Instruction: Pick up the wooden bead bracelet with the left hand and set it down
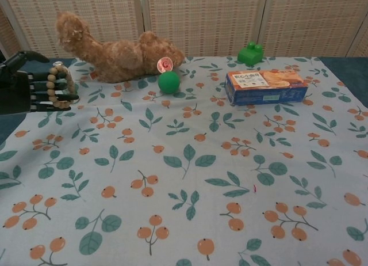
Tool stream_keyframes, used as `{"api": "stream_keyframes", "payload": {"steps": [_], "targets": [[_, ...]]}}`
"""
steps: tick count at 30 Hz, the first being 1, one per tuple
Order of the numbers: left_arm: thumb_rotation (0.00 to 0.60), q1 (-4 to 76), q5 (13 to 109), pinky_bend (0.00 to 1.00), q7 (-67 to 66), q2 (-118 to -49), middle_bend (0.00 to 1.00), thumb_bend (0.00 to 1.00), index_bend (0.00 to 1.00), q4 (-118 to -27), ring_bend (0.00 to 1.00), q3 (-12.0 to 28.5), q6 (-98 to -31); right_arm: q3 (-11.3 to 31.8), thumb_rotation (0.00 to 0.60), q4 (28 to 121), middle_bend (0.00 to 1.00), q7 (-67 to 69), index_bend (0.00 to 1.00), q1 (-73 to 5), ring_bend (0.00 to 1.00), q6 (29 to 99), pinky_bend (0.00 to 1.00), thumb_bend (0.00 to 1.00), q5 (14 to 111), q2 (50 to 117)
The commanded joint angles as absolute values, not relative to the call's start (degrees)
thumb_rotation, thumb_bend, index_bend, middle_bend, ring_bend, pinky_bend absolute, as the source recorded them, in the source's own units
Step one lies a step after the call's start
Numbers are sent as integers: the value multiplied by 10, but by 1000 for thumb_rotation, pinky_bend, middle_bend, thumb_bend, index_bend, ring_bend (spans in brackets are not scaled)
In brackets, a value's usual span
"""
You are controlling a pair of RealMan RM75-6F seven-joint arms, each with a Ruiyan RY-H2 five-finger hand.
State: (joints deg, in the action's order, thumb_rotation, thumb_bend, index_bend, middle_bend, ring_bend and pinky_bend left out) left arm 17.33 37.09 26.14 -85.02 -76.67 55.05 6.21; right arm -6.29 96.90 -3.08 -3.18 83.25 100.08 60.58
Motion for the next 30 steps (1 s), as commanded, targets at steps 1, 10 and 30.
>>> {"api": "stream_keyframes", "payload": {"steps": [1, 10, 30], "targets": [[243, 174, 372, 3, 264, -847, 554, 511, 514, -769, 217, 547, 60, -63, 600, 969, 0, -31, 0, -32, 0, 833, 0, 222, 1000, 606], [328, 177, 375, 3, 271, -843, 559, 533, 537, -768, 217, 536, 53, -63, 600, 969, 0, -30, 0, -32, 0, 833, 0, 222, 1001, 605], [396, 178, 374, 3, 299, -826, 571, 936, 576, -786, 218, 522, 46, -64, 600, 969, 0, -26, 0, -29, 0, 840, 0, 222, 1007, 603]]}}
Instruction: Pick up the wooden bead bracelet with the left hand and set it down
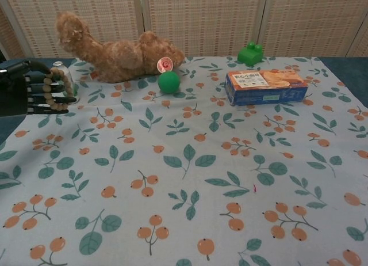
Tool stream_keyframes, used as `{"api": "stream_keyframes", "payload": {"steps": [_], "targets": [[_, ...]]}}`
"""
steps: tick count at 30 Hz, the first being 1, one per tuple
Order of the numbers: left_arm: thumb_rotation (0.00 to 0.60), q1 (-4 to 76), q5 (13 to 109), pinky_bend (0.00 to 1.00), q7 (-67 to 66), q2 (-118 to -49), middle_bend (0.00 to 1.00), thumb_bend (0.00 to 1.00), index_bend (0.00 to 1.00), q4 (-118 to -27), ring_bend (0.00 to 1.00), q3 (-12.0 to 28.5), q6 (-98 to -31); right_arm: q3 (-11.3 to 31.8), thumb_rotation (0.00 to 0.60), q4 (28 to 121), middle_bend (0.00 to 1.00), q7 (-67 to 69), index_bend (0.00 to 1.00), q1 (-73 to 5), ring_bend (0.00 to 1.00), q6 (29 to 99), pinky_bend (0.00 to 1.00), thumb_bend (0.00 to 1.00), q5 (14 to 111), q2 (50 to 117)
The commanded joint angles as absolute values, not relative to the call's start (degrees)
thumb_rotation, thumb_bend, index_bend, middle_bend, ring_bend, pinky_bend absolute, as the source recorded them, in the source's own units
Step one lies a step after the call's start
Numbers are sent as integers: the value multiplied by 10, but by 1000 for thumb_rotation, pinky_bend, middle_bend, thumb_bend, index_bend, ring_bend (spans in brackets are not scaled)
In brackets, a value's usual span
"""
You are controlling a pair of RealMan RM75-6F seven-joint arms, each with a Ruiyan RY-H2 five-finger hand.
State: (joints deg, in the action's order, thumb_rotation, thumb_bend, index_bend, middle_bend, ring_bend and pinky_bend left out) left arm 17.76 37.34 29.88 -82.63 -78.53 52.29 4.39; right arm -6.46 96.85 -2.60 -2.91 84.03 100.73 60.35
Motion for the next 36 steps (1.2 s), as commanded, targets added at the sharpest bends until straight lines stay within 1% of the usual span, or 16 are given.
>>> {"api": "stream_keyframes", "payload": {"steps": [1, 2, 5, 8, 10, 17, 21, 22, 23, 24, 25, 26, 28, 29, 30, 36], "targets": [[395, 178, 374, 3, 300, -825, 570, 969, 575, -786, 218, 522, 50, -64, 600, 968, 0, -26, 0, -29, 0, 841, 0, 222, 1008, 603], [397, 178, 373, 3, 301, -825, 570, 994, 574, -785, 218, 522, 53, -64, 600, 968, 0, -26, 0, -29, 0, 841, 0, 222, 1007, 604], [423, 179, 369, 3, 306, -825, 569, 1000, 572, -783, 218, 524, 62, -64, 600, 968, 0, -25, 0, -29, 0, 841, 0, 222, 1007, 603], [550, 179, 371, 3, 302, -826, 567, 1000, 572, -782, 218, 527, 69, -64, 600, 968, 0, -25, 0, -29, 0, 841, 0, 222, 1008, 603], [593, 177, 370, 3, 300, -827, 566, 1000, 572, -782, 218, 531, 74, -64, 600, 968, 0, -24, 0, -28, 0, 842, 0, 222, 1008, 603], [600, 168, 376, 1, 274, -834, 562, 1000, 570, -780, 218, 551, 95, -64, 600, 967, 0, -24, 0, -28, 0, 843, 0, 222, 1008, 604], [599, 165, 372, 0, 267, -837, 543, 1000, 509, -779, 207, 557, 107, -63, 600, 968, 0, -25, 0, -28, 0, 842, 0, 222, 1007, 604], [583, 163, 368, 0, 268, -841, 537, 1000, 493, -777, 204, 560, 108, -63, 600, 968, 0, -25, 0, -28, 0, 842, 0, 222, 1007, 604], [529, 161, 365, 0, 268, -843, 529, 982, 474, -777, 201, 562, 109, -63, 600, 968, 0, -25, 0, -28, 0, 842, 0, 222, 1007, 604], [447, 160, 365, 0, 265, -844, 524, 944, 465, -775, 200, 564, 112, -63, 600, 968, 0, -25, 0, -28, 0, 842, 0, 222, 1007, 604], [291, 160, 365, 0, 260, -846, 522, 872, 462, -773, 198, 565, 117, -63, 600, 968, 0, -25, 0, -28, 0, 841, 0, 222, 1006, 604], [194, 160, 365, 0, 258, -846, 520, 815, 462, -771, 197, 566, 121, -63, 600, 968, 0, -25, 0, -29, 0, 841, 0, 222, 1006, 604], [57, 158, 363, 0, 250, -849, 517, 734, 463, -768, 195, 570, 131, -62, 600, 968, 0, -25, 0, -29, 0, 841, 0, 222, 1005, 604], [20, 158, 363, 0, 246, -850, 517, 689, 464, -766, 195, 572, 134, -62, 600, 968, 0, -25, 0, -29, 0, 841, 0, 222, 1005, 604], [3, 157, 362, 0, 244, -851, 517, 657, 467, -765, 195, 573, 137, -62, 600, 968, 0, -25, 0, -29, 0, 840, 0, 222, 1004, 604], [0, 159, 354, 0, 236, -852, 516, 571, 499, -758, 196, 573, 143, -63, 600, 968, 0, -25, 0, -29, 0, 840, 0, 222, 1005, 603]]}}
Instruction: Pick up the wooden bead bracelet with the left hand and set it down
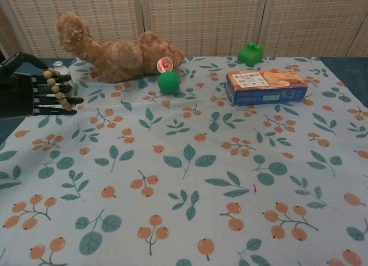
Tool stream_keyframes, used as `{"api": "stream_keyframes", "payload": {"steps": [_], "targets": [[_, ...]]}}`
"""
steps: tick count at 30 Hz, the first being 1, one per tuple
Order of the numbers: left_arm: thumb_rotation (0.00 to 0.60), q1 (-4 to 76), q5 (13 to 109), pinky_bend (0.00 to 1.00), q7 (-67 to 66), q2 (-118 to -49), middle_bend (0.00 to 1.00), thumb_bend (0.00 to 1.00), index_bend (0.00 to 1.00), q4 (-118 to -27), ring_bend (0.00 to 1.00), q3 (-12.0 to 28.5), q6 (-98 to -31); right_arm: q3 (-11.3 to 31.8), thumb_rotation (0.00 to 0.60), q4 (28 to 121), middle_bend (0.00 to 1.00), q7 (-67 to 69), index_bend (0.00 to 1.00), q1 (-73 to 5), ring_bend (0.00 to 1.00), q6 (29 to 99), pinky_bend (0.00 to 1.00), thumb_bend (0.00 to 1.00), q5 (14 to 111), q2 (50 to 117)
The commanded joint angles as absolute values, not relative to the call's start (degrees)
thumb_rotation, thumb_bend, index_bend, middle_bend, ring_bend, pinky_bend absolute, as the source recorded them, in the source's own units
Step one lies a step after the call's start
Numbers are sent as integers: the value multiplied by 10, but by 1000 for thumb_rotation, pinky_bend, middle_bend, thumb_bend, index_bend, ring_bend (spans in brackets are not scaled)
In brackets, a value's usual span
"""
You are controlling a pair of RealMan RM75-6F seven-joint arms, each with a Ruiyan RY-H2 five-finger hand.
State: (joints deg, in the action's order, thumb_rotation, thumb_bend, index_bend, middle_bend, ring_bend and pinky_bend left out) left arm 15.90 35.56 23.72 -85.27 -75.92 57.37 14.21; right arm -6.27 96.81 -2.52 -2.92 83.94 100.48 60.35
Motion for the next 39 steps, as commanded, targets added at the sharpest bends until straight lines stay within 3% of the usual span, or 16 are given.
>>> {"api": "stream_keyframes", "payload": {"steps": [1, 10, 11, 13, 15, 16, 17, 19, 21, 25, 28, 30, 32, 34, 36, 39], "targets": [[0, 160, 353, 0, 236, -852, 517, 570, 505, -758, 196, 573, 144, -62, 600, 968, 0, -25, 0, -29, 0, 840, 0, 222, 1004, 603], [18, 165, 345, 0, 231, -846, 520, 557, 524, -756, 197, 565, 145, -62, 600, 968, 0, -25, 0, -29, 0, 840, 0, 222, 1004, 603], [61, 166, 346, 0, 231, -844, 520, 575, 527, -757, 198, 562, 144, -62, 600, 968, 0, -25, 0, -29, 0, 840, 0, 222, 1004, 603], [212, 168, 349, 0, 227, -840, 521, 660, 529, -759, 199, 558, 146, -62, 600, 968, 0, -25, 0, -28, 0, 841, 0, 222, 1005, 603], [474, 169, 351, 0, 220, -838, 520, 853, 527, -759, 199, 557, 154, -62, 600, 968, 0, -24, 0, -29, 0, 841, 0, 222, 1004, 603], [540, 169, 352, 0, 215, -838, 518, 921, 522, -759, 199, 558, 158, -62, 600, 968, 0, -24, 0, -29, 0, 841, 0, 222, 1004, 603], [590, 169, 353, 0, 210, -838, 513, 977, 507, -759, 199, 559, 162, -62, 600, 968, 0, -24, 0, -29, 0, 841, 0, 222, 1004, 603], [600, 168, 354, 0, 197, -841, 481, 1000, 454, -758, 192, 564, 174, -62, 600, 968, 0, -24, 0, -29, 0, 841, 0, 222, 1005, 603], [600, 168, 352, 0, 183, -842, 408, 1000, 352, -754, 165, 570, 194, -62, 600, 968, 0, -23, 0, -29, 0, 842, 0, 222, 1005, 603], [600, 165, 343, 0, 161, -850, 354, 978, 244, -746, 129, 581, 213, -62, 600, 968, 0, -23, 0, -28, 0, 843, 0, 222, 1005, 603], [594, 161, 339, 0, 145, -854, 332, 643, 171, -742, 115, 585, 224, -62, 600, 968, 0, -22, 0, -28, 0, 844, 0, 222, 1005, 602], [497, 159, 329, 0, 147, -859, 328, 498, 170, -740, 112, 588, 222, -62, 600, 968, 0, -22, 0, -28, 0, 843, 0, 222, 1005, 602], [240, 159, 321, 0, 152, -860, 332, 439, 205, -738, 113, 586, 219, -62, 600, 968, 0, -22, 0, -28, 0, 843, 0, 222, 1005, 602], [59, 161, 316, 0, 159, -858, 341, 421, 256, -737, 114, 583, 216, -62, 600, 968, 0, -22, 0, -28, 0, 842, 0, 222, 1004, 601], [10, 162, 315, 0, 159, -856, 349, 407, 311, -737, 116, 580, 214, -62, 600, 968, 0, -22, 0, -28, 0, 841, 0, 222, 1003, 602], [0, 164, 312, 0, 161, -853, 365, 399, 376, -736, 121, 576, 215, -62, 600, 969, 0, -24, 0, -29, 0, 839, 0, 222, 1002, 602]]}}
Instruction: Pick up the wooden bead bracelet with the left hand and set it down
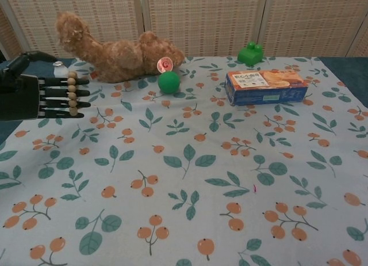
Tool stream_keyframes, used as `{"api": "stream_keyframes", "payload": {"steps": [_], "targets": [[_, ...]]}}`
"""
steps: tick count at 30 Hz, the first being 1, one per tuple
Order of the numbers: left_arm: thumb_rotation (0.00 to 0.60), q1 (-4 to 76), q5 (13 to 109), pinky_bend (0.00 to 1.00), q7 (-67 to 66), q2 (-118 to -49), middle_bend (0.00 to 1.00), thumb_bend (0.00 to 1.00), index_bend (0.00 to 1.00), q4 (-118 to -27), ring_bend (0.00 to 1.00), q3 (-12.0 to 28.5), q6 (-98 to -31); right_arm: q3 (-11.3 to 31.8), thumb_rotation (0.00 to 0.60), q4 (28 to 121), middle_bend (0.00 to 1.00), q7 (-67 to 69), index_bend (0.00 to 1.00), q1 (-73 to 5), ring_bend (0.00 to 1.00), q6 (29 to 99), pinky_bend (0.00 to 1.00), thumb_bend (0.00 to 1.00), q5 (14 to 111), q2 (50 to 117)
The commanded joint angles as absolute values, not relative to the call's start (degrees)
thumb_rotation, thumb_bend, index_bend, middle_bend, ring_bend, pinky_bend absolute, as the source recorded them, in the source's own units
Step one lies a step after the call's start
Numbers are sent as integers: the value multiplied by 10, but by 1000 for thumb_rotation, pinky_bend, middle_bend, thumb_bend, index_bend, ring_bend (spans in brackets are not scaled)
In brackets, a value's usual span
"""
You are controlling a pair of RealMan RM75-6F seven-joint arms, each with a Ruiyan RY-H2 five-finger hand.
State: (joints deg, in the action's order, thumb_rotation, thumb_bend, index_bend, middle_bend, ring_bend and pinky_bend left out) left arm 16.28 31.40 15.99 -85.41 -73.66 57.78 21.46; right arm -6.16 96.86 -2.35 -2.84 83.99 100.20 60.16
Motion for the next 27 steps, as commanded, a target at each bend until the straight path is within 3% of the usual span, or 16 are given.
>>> {"api": "stream_keyframes", "payload": {"steps": [1, 5, 9, 13, 18, 27], "targets": [[0, 166, 313, 0, 162, -851, 371, 398, 392, -735, 123, 573, 212, -62, 600, 969, 0, -24, 0, -29, 0, 839, 0, 222, 1003, 602], [18, 173, 320, 0, 164, -844, 402, 403, 503, -738, 140, 558, 196, -62, 600, 970, 0, -25, 0, -29, 0, 838, 0, 222, 1002, 602], [108, 177, 325, 0, 164, -838, 409, 426, 520, -740, 145, 549, 188, -62, 600, 970, 0, -26, 0, -28, 0, 838, 0, 222, 1001, 602], [158, 178, 322, 0, 170, -836, 411, 434, 519, -742, 145, 546, 185, -62, 600, 970, 0, -26, 0, -28, 0, 839, 0, 222, 1002, 602], [330, 178, 323, 0, 168, -835, 415, 591, 519, -744, 147, 544, 180, -62, 600, 970, 0, -25, 0, -28, 0, 840, 0, 222, 1004, 601], [486, 180, 320, 1, 188, -829, 436, 768, 538, -754, 159, 533, 159, -64, 600, 970, 0, -25, 0, -27, 0, 842, 0, 222, 1007, 601]]}}
